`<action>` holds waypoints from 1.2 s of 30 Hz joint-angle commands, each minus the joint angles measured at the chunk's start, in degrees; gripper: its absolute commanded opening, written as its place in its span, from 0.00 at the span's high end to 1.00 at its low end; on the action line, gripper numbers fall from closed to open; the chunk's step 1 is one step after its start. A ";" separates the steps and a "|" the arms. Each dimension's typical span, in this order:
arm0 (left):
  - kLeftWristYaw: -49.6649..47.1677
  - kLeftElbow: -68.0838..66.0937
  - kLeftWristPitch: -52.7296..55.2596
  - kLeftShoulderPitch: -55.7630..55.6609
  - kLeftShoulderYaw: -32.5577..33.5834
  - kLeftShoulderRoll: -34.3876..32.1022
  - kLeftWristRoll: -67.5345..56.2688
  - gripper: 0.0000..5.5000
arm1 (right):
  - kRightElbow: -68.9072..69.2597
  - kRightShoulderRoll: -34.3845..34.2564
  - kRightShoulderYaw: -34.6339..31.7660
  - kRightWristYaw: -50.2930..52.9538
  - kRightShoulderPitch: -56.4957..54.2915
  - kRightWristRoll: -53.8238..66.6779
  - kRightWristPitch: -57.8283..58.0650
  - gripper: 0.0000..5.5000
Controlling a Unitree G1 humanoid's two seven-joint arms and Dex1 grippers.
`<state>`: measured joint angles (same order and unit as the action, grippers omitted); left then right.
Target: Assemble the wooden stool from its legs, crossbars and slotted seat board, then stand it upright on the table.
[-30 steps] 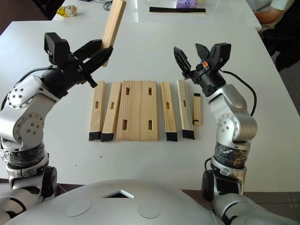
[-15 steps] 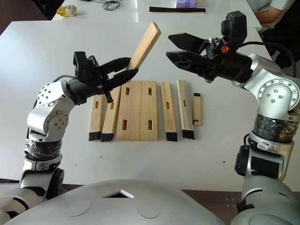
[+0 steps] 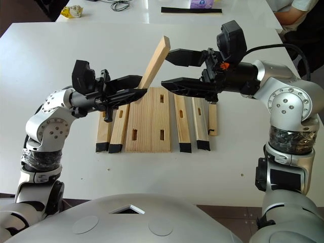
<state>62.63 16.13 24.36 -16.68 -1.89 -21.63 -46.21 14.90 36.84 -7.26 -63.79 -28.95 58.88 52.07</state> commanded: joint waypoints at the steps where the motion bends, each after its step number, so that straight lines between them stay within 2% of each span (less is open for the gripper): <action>1: 0.19 0.30 -0.65 -0.46 -0.84 0.45 0.72 0.76 | 0.60 -2.34 -1.02 3.09 -3.14 5.36 2.29 0.19; 8: 0.20 0.73 -1.77 0.03 -2.64 0.79 2.56 0.76 | 2.52 -3.56 0.06 6.59 -3.20 7.99 3.37 0.19; 17: -1.03 0.96 -1.62 -0.66 -2.38 1.04 3.10 0.76 | 4.61 -2.41 3.23 5.69 -0.60 4.71 1.90 0.19; 24: -1.10 1.28 -1.64 0.30 -1.79 0.15 3.21 0.76 | 5.94 -2.12 4.98 4.92 0.76 2.26 0.36 0.36; 36: 0.05 0.79 -2.18 0.98 -2.49 -0.60 4.43 0.76 | 5.32 -1.70 4.19 5.01 -0.96 2.26 0.15 0.69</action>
<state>63.23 17.49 22.45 -16.27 -4.58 -21.09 -43.37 19.51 34.32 -2.55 -58.05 -28.57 60.56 52.12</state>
